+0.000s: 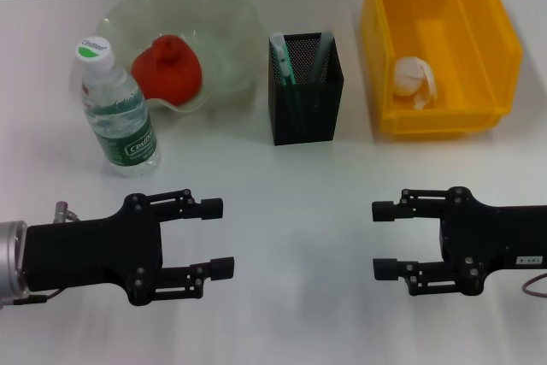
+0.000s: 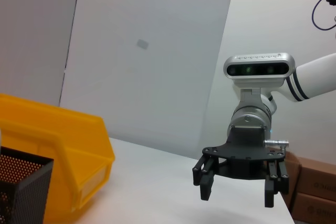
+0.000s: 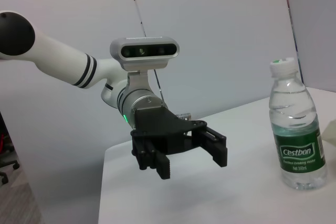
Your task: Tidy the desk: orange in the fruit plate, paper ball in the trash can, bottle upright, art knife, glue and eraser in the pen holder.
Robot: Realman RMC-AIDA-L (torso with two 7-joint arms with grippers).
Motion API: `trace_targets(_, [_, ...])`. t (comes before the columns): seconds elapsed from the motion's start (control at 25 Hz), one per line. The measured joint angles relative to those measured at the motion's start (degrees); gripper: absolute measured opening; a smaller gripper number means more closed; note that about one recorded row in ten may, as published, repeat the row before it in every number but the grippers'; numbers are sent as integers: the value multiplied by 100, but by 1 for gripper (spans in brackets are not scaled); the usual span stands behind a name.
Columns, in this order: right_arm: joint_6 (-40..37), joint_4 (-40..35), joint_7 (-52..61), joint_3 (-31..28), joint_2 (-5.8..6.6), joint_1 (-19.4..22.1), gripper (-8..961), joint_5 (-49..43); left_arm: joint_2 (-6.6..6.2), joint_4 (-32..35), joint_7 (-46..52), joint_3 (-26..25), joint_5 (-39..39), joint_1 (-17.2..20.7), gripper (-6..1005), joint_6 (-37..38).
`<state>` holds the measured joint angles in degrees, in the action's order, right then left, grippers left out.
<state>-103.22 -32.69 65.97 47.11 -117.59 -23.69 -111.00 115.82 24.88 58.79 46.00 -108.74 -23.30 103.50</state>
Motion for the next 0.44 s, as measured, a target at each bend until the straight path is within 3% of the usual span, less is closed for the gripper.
trace_targets(0.44, [44, 0, -5, -9, -46, -50, 725, 0, -51, 35, 115, 7, 3, 16, 738, 62])
